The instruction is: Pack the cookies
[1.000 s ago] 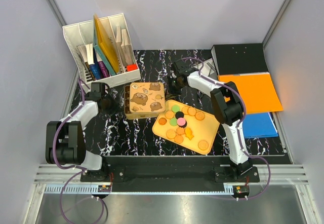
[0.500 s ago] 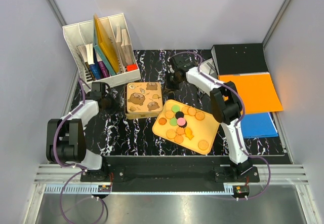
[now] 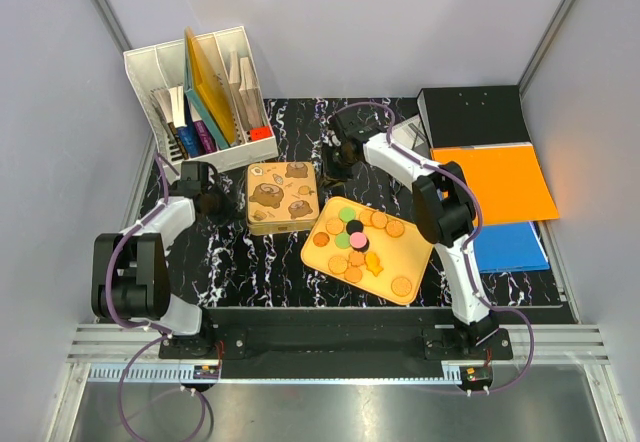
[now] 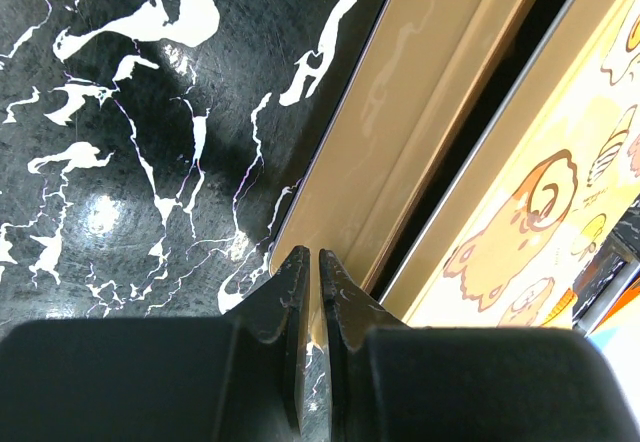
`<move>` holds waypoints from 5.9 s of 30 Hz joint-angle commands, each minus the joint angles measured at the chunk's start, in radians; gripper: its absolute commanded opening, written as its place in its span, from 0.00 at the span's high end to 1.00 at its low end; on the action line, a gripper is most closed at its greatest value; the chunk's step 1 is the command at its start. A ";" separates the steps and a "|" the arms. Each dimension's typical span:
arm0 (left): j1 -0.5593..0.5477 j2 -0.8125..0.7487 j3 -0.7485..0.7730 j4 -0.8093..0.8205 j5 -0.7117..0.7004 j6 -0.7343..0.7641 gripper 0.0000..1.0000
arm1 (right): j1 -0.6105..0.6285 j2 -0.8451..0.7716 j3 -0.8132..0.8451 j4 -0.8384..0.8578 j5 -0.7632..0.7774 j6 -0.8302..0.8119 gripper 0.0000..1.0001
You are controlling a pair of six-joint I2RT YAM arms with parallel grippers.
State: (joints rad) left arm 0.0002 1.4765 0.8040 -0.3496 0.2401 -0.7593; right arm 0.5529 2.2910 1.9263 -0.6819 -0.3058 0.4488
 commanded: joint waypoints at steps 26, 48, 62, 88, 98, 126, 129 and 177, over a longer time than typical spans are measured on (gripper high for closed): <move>0.026 0.091 0.078 0.034 0.051 -0.006 0.89 | -0.002 0.179 0.355 -0.074 -0.064 0.007 0.75; 0.052 0.071 0.070 -0.006 0.010 -0.002 0.89 | -0.004 0.049 0.292 -0.077 0.083 -0.004 0.67; 0.064 0.123 0.081 0.009 0.008 -0.046 0.89 | -0.005 -0.030 0.070 -0.084 0.060 -0.021 0.77; 0.057 0.125 0.014 0.098 0.073 -0.054 0.89 | 0.073 -0.067 0.020 -0.025 -0.050 -0.004 0.82; 0.069 0.084 0.020 0.038 0.019 -0.038 0.89 | 0.062 -0.100 -0.021 -0.027 -0.006 -0.012 0.77; 0.096 0.022 -0.017 0.012 -0.005 -0.041 0.89 | 0.022 -0.246 -0.101 0.136 -0.099 0.037 0.78; 0.096 0.038 -0.014 0.026 0.007 -0.043 0.89 | 0.016 -0.216 -0.087 0.127 -0.044 0.042 0.78; 0.084 0.265 0.109 0.083 0.065 -0.077 0.89 | 0.009 0.128 0.278 -0.030 -0.043 0.036 0.71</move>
State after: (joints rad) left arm 0.0795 1.7329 0.9031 -0.2554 0.3073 -0.8387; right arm 0.5545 2.4855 2.2051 -0.7269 -0.3790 0.4759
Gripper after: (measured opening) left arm 0.111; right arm 0.261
